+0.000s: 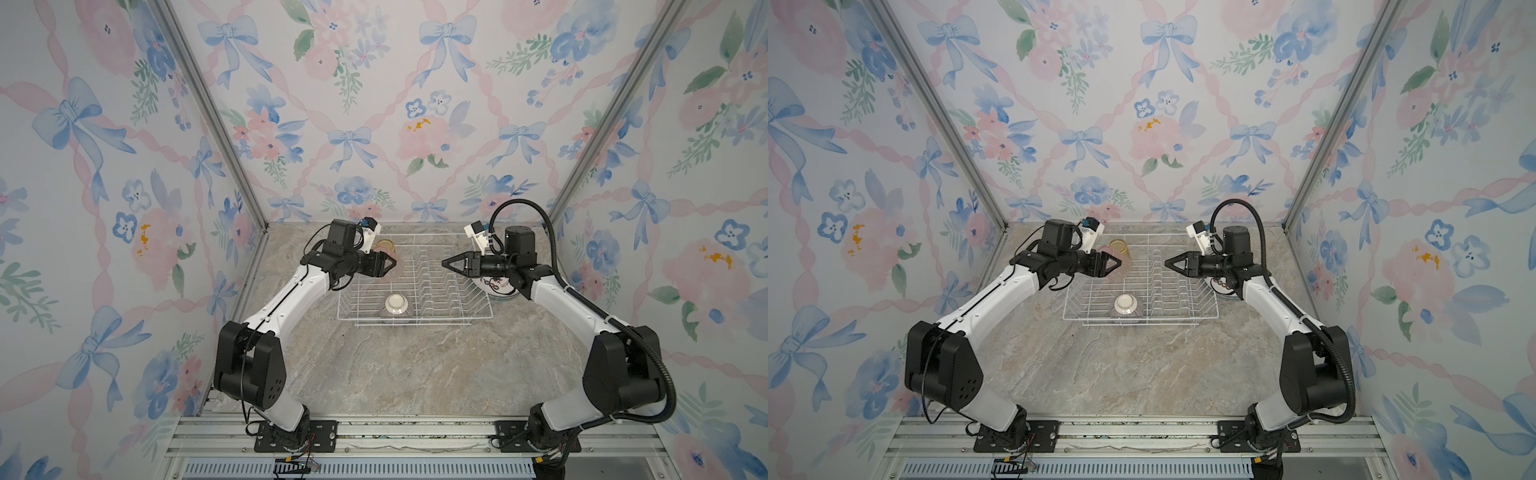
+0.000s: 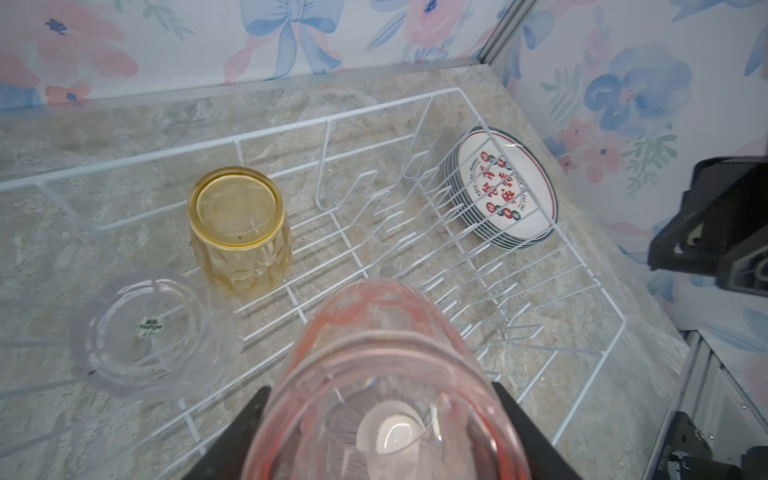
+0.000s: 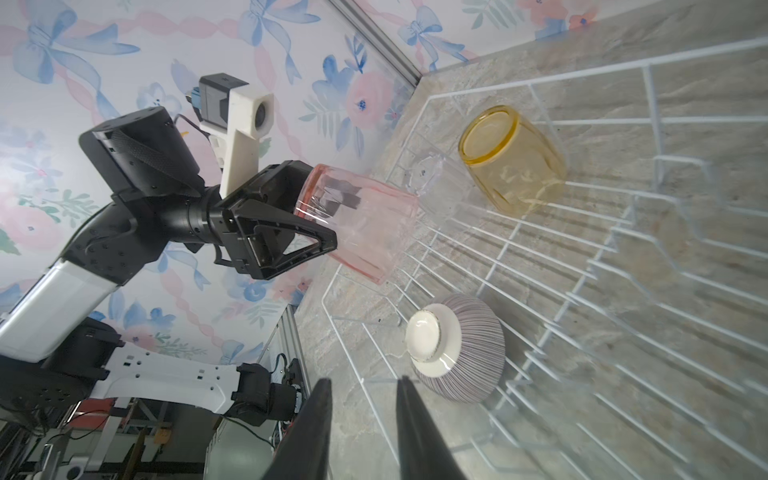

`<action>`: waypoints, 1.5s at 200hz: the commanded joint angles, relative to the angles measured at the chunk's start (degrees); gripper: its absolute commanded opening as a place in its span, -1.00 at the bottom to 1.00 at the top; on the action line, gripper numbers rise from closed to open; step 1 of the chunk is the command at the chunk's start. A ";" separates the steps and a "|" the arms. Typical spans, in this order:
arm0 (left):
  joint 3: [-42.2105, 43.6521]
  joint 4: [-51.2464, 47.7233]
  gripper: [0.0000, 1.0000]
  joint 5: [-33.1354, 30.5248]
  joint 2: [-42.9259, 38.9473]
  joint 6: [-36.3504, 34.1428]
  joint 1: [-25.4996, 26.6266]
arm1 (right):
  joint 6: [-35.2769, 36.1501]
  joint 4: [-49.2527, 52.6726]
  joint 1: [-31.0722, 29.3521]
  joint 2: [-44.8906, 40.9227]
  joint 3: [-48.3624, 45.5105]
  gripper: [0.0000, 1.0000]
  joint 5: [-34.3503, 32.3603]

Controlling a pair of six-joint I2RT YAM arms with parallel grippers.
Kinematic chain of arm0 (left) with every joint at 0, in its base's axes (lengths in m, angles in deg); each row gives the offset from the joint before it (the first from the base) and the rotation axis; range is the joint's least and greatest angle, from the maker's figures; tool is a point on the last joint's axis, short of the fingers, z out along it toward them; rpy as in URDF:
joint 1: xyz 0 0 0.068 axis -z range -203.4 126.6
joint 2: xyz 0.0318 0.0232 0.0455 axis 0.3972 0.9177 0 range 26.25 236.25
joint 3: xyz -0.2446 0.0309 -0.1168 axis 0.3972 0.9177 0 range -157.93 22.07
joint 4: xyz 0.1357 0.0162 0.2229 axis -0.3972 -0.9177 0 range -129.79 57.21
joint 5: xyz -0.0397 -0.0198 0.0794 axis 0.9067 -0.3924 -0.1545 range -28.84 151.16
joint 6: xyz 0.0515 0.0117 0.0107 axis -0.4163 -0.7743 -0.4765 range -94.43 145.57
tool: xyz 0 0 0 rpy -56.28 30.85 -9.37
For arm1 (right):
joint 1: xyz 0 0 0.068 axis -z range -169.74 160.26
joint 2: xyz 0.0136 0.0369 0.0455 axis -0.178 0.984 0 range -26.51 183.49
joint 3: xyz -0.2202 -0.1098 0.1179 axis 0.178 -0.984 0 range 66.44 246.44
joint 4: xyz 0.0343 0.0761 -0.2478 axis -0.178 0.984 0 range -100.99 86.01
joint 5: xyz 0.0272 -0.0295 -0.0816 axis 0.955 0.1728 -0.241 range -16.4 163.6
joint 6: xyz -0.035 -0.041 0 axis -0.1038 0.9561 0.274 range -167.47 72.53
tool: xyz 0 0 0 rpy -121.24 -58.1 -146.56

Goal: Unload the mixed dishes from the dish rack
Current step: 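Raise the pink glass with the left gripper while the right gripper approaches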

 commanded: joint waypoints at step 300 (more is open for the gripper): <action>7.06 31.57 0.12 21.83 -3.42 14.31 -1.95 | -57.42 -77.17 -6.55 17.18 0.16 -0.29 5.38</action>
